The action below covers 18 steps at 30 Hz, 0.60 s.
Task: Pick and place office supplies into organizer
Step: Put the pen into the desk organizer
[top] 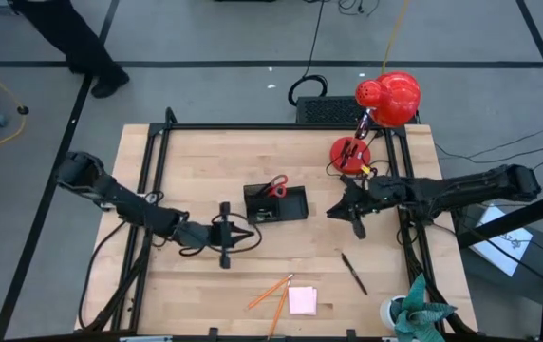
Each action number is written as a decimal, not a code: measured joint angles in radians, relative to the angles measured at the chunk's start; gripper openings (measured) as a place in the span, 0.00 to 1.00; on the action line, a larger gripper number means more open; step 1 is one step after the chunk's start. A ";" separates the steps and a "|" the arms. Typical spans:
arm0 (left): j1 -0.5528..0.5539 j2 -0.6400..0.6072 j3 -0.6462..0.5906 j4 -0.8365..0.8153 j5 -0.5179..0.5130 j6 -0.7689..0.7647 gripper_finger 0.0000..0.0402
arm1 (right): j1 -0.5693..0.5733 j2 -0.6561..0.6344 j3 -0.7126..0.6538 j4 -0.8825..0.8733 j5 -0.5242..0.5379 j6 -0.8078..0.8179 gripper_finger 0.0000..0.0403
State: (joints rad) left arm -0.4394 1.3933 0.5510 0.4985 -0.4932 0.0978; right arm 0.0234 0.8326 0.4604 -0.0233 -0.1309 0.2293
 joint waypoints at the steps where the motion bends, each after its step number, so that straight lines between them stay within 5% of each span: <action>1: -0.002 -0.016 0.000 -0.004 0.001 -0.001 0.02 | 0.009 0.000 0.041 -0.067 0.002 0.027 0.14; 7: -0.025 -0.092 0.000 -0.086 0.002 0.032 0.02 | 0.097 0.019 0.196 -0.323 0.029 0.210 0.27; 18: -0.063 -0.121 0.000 -0.185 -0.002 0.017 0.02 | 0.272 0.221 0.206 -0.452 0.027 0.564 0.36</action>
State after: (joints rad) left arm -0.5020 1.2726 0.5510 0.3133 -0.4957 0.1146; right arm 0.2958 1.0536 0.6666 -0.4757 -0.1040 0.7931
